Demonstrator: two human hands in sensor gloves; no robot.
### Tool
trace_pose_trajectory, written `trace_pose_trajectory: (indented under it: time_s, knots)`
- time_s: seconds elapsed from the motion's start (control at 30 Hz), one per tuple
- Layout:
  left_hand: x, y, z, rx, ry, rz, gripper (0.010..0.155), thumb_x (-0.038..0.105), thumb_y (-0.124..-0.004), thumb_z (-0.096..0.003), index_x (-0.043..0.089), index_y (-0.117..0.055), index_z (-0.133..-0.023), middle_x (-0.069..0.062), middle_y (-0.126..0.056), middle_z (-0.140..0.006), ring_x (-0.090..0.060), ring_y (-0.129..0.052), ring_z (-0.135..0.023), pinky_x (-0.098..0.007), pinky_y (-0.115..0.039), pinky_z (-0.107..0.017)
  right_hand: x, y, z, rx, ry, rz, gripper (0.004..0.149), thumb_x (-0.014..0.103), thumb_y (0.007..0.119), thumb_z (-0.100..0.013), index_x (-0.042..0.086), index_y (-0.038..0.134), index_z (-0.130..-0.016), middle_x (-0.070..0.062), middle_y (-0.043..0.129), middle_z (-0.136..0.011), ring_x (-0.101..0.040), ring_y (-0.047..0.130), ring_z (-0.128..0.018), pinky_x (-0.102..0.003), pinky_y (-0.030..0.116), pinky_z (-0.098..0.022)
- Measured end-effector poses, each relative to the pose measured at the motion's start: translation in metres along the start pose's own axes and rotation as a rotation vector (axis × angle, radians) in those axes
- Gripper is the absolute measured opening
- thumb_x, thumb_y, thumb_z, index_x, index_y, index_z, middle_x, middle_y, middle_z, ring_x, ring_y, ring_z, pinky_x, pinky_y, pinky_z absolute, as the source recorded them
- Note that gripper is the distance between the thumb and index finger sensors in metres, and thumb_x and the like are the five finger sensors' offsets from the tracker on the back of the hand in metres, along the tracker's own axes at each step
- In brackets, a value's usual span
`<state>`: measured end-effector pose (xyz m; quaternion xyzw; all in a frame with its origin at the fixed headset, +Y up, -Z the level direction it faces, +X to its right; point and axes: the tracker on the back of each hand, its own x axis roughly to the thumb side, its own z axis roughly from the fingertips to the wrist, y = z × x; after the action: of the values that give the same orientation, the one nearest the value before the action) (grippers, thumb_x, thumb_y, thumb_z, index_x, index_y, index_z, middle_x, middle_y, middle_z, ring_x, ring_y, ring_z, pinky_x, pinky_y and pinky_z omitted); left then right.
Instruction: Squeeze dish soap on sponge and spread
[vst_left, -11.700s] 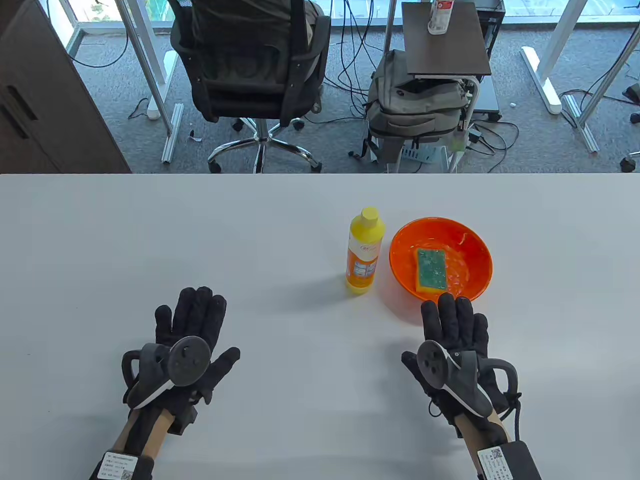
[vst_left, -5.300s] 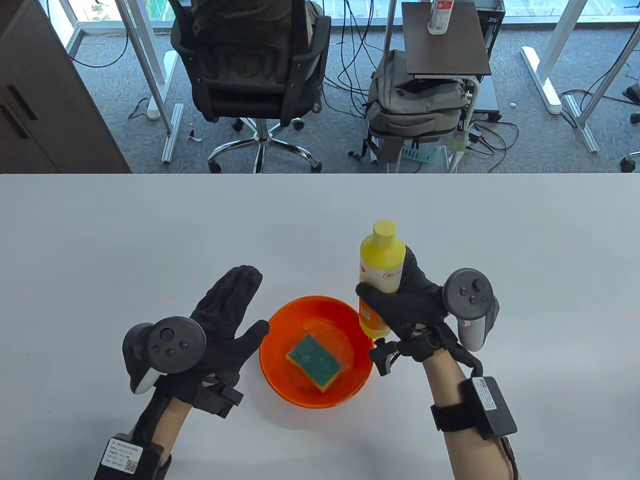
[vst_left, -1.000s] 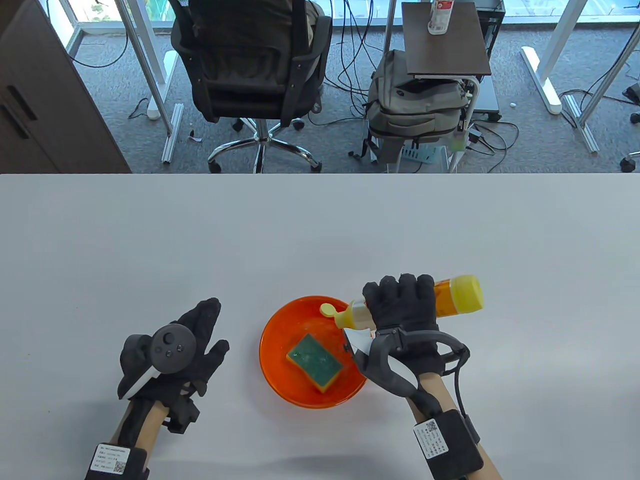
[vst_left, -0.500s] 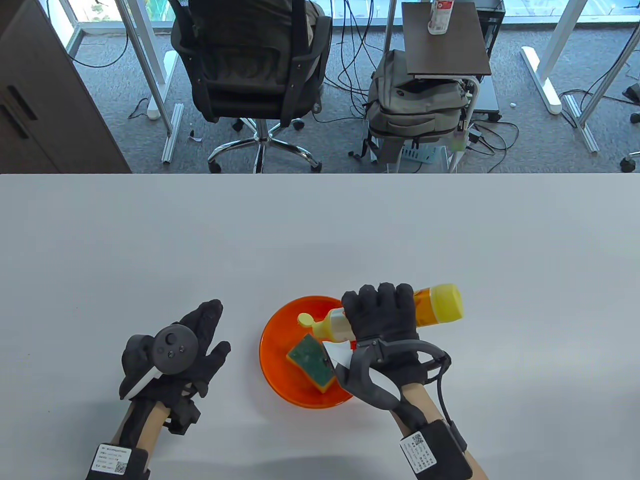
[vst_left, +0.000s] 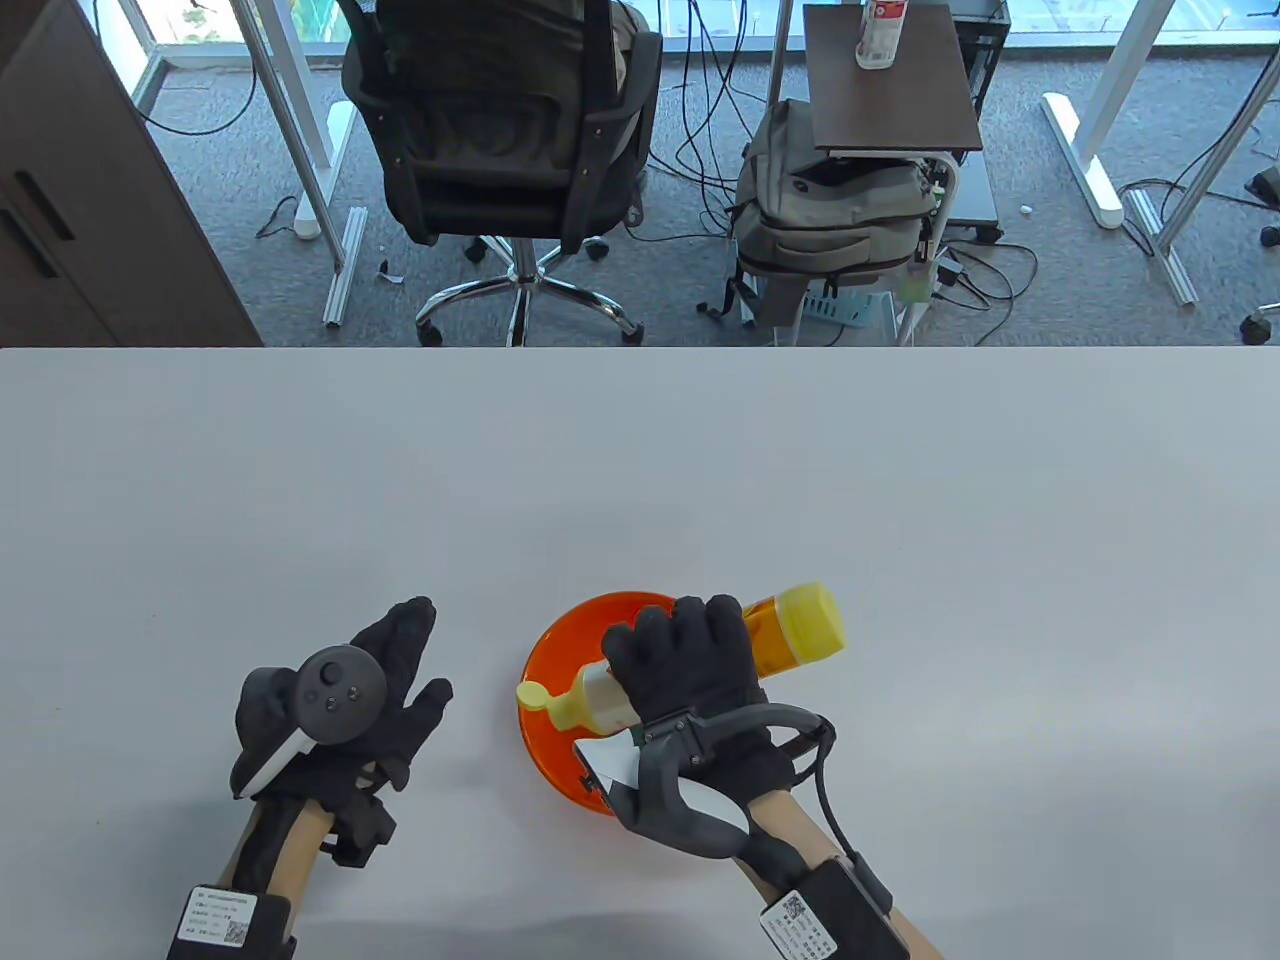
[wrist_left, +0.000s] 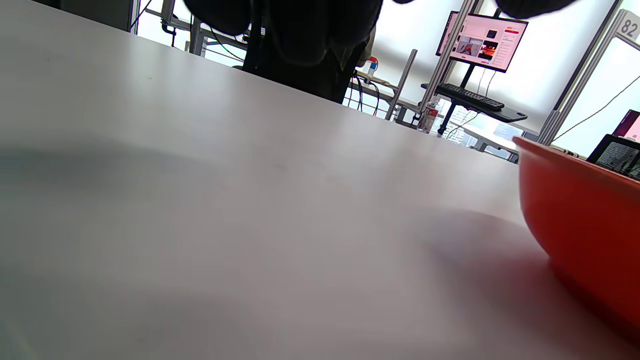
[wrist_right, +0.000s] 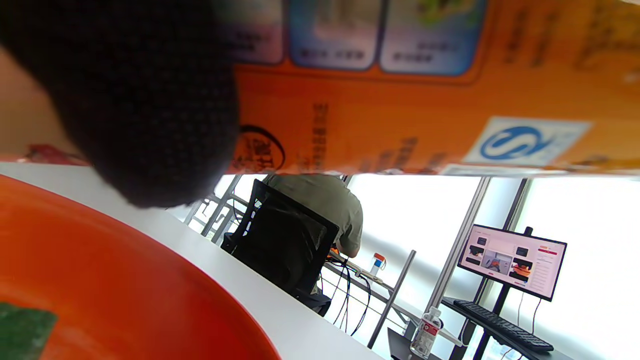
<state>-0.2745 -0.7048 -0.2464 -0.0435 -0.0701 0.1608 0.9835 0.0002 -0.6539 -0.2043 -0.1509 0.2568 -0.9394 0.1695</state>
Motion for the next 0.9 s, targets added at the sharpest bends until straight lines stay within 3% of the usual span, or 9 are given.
trace_pose_trajectory:
  time_s: [0.4,0.9]
  knots:
    - [0.001,-0.001,-0.002,-0.005,-0.002,-0.003,0.077,0.058,-0.067,-0.0418,0.031,-0.040,-0.109,0.000,-0.055,-0.117,-0.027,-0.069,-0.111,-0.058,-0.055,-0.083,-0.021,0.012,0.011,0.068,0.022,0.049,0.074,0.033,0.111,-0.019,0.051,0.082,-0.084,0.017,0.082,-0.089,-0.019,0.083,-0.087,-0.054,0.056,-0.076]
    - [0.003,-0.003,-0.002,-0.014,-0.005,-0.011,0.077,0.057,-0.067,-0.0418,0.032,-0.040,-0.109,0.000,-0.055,-0.117,-0.027,-0.069,-0.111,-0.058,-0.055,-0.083,-0.091,0.027,0.039,0.151,0.219,0.170,0.074,0.033,0.111,-0.019,0.051,0.082,-0.084,0.017,0.083,-0.089,-0.019,0.083,-0.087,-0.054,0.055,-0.076]
